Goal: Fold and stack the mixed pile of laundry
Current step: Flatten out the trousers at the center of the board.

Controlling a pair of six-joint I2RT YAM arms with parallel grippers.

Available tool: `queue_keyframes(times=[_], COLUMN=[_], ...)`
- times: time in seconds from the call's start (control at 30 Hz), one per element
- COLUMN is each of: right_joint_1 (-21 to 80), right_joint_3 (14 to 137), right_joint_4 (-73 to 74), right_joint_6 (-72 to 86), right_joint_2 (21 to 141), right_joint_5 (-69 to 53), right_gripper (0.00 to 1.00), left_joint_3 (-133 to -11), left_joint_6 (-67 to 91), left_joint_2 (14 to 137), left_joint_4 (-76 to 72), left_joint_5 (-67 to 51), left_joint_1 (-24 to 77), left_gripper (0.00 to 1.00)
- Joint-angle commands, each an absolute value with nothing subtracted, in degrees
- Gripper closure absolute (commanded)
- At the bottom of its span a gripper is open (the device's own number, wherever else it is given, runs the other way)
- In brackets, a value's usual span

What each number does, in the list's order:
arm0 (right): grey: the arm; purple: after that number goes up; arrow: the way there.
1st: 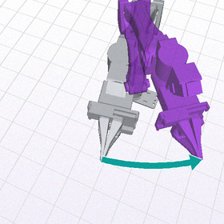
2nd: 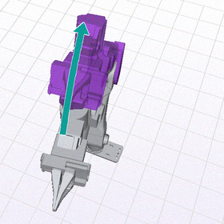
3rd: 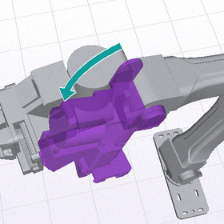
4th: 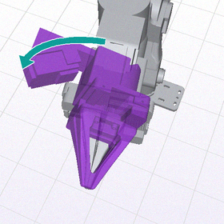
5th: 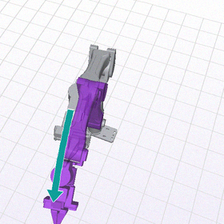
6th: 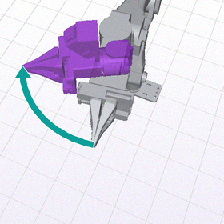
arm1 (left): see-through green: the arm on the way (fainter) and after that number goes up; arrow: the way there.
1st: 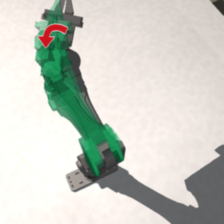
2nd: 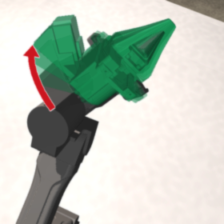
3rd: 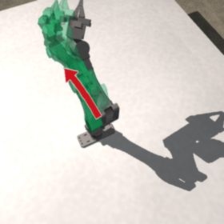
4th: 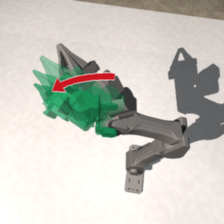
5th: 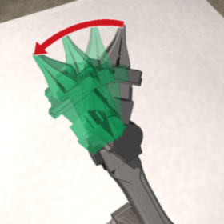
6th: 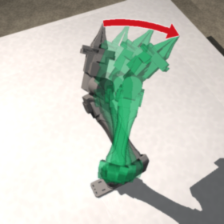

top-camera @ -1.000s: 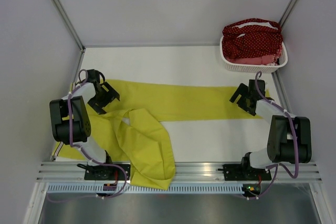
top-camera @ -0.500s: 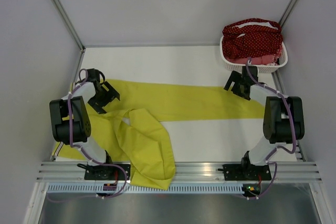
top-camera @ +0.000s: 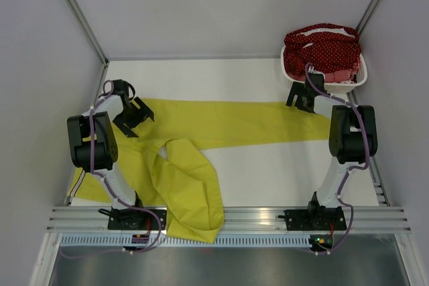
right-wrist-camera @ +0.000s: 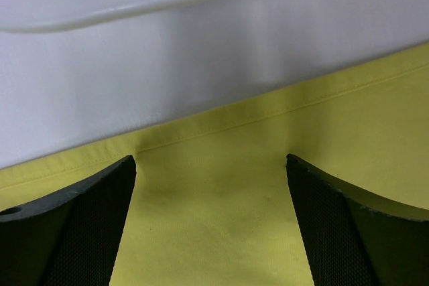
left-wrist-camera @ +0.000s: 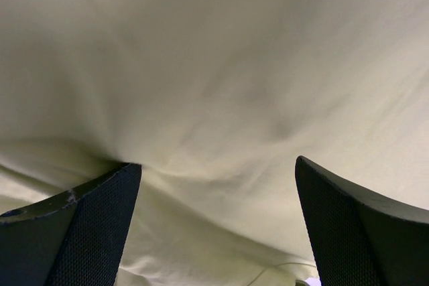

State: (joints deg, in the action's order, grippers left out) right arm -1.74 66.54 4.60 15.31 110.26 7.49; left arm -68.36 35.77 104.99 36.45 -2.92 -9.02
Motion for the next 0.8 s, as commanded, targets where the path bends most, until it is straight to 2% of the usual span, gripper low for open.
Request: queue_keyframes(times=[0.0,0.17,0.37,0.43,0.47,0.57,0.77], right_joint_1=[-2.3,2.7,21.8,32.5,39.4,49.3,60.7], right_joint_3=[69.8,70.0,66.1,63.0,61.7,62.4,79.1], right_joint_4=[5.4,9.7,15.1,14.5,13.8,12.0,15.2], right_joint_6=[9.8,6.3,6.1,6.5,8.6,10.7,7.7], right_joint_2=[111.8,101.2,86.8,84.4,84.3,87.4,104.1], right_joint_5=[7.1,7.4,9.6,8.4,7.6,5.4,9.1], right_gripper=[0.02,0.02,0.02,0.02,0.02,0.02,0.02], left_joint_3=[-73.2,-73.2,-66.9,-63.0,-61.6,-56.1,-43.9], left_joint_6=[34.2,34.4,36.2,37.8,38.4,40.9,44.1], left_joint_2=[108.9,104.3,87.8,81.3,79.6,73.6,64.2], left_joint_4=[34.3,34.4,37.5,38.9,39.4,41.6,42.1], left_joint_5=[-5.4,-5.5,1.8,5.1,6.2,9.6,10.8], left_joint_1=[-8.2,-7.6,-7.6,-7.8,-8.0,-8.5,-8.8], left_gripper=[0.0,0.0,0.0,0.0,0.0,0.0,0.0])
